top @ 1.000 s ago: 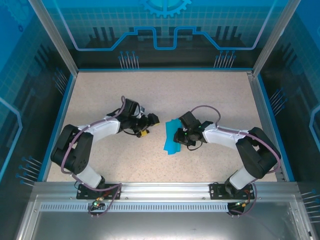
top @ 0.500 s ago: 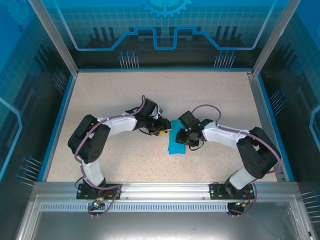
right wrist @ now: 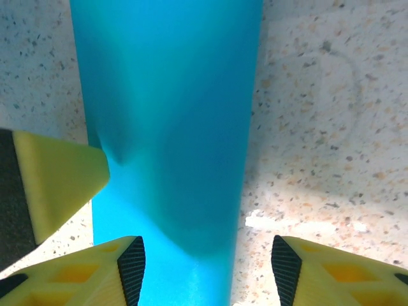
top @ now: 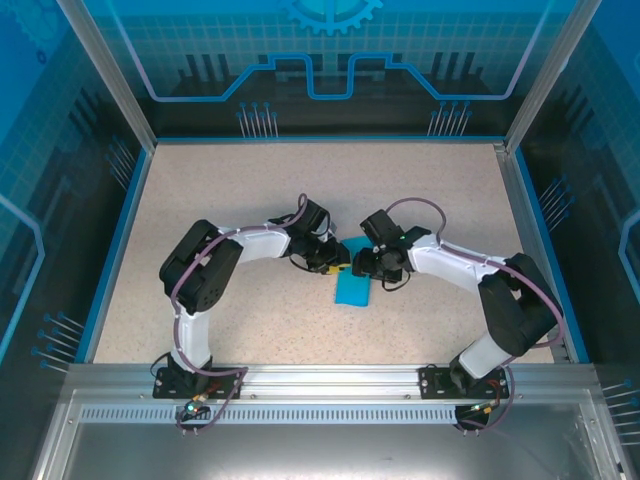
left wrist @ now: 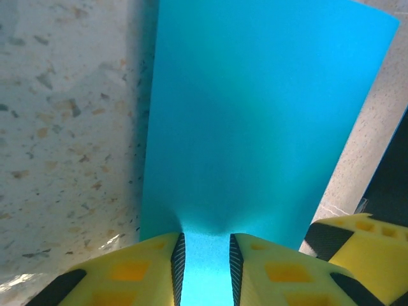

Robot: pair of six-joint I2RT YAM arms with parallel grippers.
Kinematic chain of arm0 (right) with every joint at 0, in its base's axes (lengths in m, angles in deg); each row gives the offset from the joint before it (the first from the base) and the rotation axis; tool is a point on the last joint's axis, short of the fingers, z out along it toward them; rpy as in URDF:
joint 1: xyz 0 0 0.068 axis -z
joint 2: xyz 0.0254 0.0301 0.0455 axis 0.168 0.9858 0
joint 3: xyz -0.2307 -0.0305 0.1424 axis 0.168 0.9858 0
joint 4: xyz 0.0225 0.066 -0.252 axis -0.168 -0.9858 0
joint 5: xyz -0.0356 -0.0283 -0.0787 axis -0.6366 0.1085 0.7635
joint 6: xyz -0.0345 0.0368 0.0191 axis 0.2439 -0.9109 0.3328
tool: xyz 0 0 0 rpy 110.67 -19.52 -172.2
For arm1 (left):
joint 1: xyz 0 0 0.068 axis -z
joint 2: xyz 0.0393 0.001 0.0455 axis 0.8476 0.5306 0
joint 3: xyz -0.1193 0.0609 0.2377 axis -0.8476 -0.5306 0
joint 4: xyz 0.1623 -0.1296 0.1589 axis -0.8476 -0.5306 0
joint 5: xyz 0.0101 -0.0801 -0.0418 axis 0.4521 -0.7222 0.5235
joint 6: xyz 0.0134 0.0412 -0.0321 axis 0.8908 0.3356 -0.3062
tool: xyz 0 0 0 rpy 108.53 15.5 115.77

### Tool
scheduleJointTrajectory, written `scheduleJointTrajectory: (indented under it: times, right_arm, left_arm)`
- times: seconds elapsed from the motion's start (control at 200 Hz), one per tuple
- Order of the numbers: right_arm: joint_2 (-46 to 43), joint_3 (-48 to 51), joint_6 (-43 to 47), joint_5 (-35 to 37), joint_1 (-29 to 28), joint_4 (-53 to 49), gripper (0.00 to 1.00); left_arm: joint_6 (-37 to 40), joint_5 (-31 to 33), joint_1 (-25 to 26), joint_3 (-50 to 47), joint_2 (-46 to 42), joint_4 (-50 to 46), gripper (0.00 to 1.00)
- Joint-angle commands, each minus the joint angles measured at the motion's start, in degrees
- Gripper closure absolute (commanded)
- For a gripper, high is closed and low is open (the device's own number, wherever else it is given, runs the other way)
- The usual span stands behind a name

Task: Fold a paper plane with a square sheet of paper (pick it up from the middle)
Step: Hold the square sheet of paper at the center of the table.

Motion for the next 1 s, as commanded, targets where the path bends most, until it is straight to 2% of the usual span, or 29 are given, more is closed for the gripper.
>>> scheduleJointTrajectory:
  times: [0.0, 0.23, 0.35, 0.615, 0.765, 0.995]
  right_arm:
    - [1.97, -1.93, 2.23, -3.38, 2.02, 0.08, 0.41]
    - [7.60, -3.88, 6.55, -9.50, 4.37, 2.21, 0.44]
    - [8.20, -3.83, 7.30, -7.69, 5.11, 0.27, 0.49]
    - [7.98, -2.93, 5.52, -4.16, 5.74, -1.21, 0.52]
    - [7.95, -1.65, 2.99, -2.96, 5.86, -0.26, 0.53]
    - [10.33, -2.83, 5.01, -5.34, 5.83, -0.01, 0.52]
  left_arm:
    - [1.47, -1.27, 0.29, 2.47, 0.87, -2.03, 0.72]
    - [2.50, -1.92, 0.30, 4.37, 1.54, -3.20, 0.72]
    - [2.46, -1.09, 0.18, 4.45, 0.46, -3.31, 0.72]
    - [-0.47, 5.35, -0.65, -0.10, -5.15, -1.20, 0.68]
    - [-0.99, 6.65, -1.49, -2.61, -6.66, -0.14, 0.66]
    - [-0.87, 7.31, -1.83, -5.06, -8.41, 1.02, 0.64]
